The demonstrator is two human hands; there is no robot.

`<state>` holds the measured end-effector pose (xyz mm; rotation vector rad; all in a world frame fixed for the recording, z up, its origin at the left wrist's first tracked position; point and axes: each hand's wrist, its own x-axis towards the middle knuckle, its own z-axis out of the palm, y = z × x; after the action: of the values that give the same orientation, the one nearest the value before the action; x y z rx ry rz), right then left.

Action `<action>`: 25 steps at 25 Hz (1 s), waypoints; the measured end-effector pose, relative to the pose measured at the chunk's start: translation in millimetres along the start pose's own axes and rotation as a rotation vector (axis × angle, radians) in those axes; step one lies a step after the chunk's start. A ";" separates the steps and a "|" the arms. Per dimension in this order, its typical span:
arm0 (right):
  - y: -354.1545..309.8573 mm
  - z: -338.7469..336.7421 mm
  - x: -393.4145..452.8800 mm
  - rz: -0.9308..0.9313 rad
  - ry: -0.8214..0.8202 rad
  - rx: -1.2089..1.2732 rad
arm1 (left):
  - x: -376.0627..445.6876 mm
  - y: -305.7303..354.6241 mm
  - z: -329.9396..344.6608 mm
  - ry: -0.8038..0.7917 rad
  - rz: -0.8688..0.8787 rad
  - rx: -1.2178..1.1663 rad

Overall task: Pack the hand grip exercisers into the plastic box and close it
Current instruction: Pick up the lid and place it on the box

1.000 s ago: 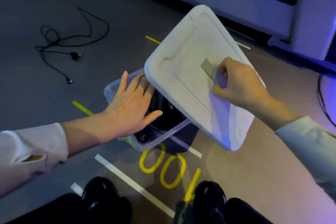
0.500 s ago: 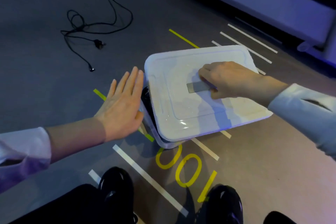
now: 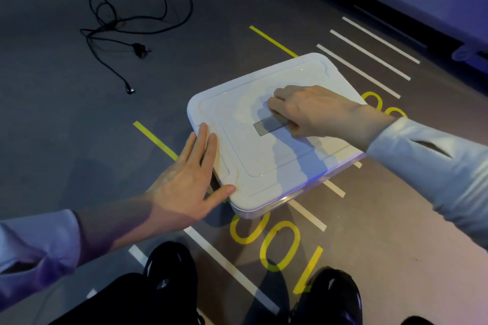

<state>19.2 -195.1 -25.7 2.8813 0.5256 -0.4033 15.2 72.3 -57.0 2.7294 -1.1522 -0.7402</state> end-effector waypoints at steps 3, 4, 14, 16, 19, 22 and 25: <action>-0.8 0.5 -4.9 0.024 0.006 0.061 | -2.1 6.6 3.6 -0.016 -0.021 -0.039; -1.0 4.3 -7.6 0.022 0.035 0.099 | -1.8 8.8 4.7 -0.009 -0.025 -0.039; 39.2 68.0 -59.1 0.916 0.109 0.514 | 15.0 16.6 14.3 0.160 -0.248 -0.574; 45.3 67.0 -61.2 0.897 0.096 0.524 | 20.2 21.2 15.5 0.169 -0.274 -0.598; 49.6 69.7 -61.6 0.879 0.120 0.499 | 21.8 26.1 15.7 0.189 -0.294 -0.624; 47.6 73.8 -66.0 0.847 0.161 0.486 | 20.3 30.3 12.5 0.201 -0.291 -0.656; 45.0 79.8 -76.6 0.796 0.213 0.546 | 15.7 37.8 11.3 0.194 -0.302 -0.714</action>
<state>-51.6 -279.0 -72.6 3.3158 -0.8329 -0.1084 -5.3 35.6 -63.3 2.2934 -0.3300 -0.7154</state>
